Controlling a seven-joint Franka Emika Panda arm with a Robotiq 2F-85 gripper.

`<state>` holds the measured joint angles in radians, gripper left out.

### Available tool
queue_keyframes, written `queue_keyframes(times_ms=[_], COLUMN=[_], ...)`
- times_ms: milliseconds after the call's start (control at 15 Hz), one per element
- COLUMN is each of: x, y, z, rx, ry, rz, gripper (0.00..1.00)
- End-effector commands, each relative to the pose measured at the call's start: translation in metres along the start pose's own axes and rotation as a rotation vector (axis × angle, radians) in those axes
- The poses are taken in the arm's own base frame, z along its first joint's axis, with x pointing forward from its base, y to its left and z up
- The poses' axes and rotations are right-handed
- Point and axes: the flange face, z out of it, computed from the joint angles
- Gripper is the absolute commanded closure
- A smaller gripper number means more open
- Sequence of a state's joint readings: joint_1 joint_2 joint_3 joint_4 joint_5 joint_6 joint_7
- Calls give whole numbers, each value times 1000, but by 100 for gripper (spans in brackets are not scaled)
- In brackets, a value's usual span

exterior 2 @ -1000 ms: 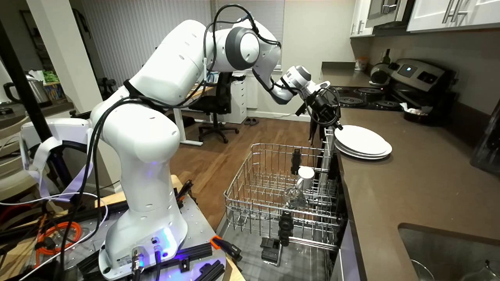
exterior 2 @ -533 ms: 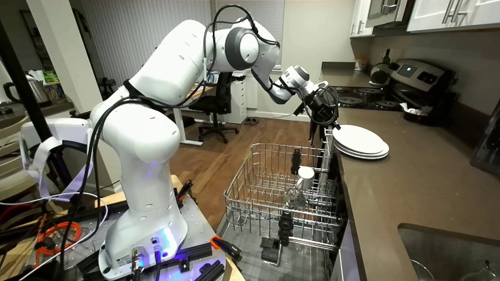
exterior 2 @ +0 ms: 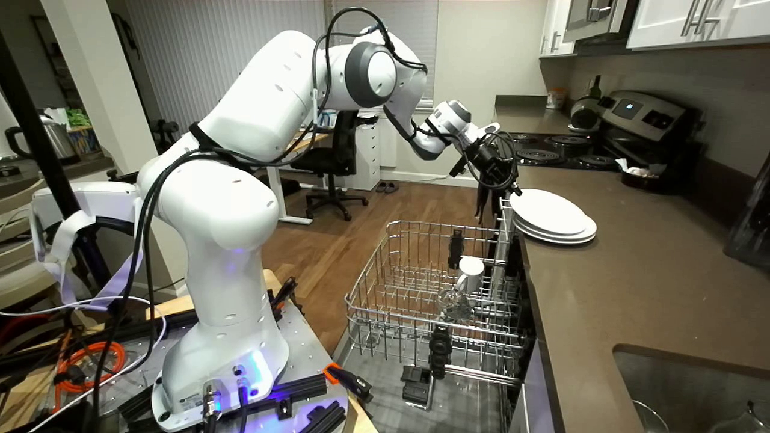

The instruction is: Take the top white plate and put it in the dishwasher

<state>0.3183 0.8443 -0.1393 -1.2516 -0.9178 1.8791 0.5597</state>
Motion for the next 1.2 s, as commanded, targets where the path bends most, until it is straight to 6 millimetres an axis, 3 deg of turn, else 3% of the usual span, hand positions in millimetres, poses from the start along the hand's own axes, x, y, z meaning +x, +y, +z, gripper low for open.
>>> queue_keyframes(times_ms=[0, 1133], x=[1, -1], y=[3, -8], z=[-5, -14], rx=[-57, 19], ry=[7, -5], rz=[22, -2], gripper=[98, 98])
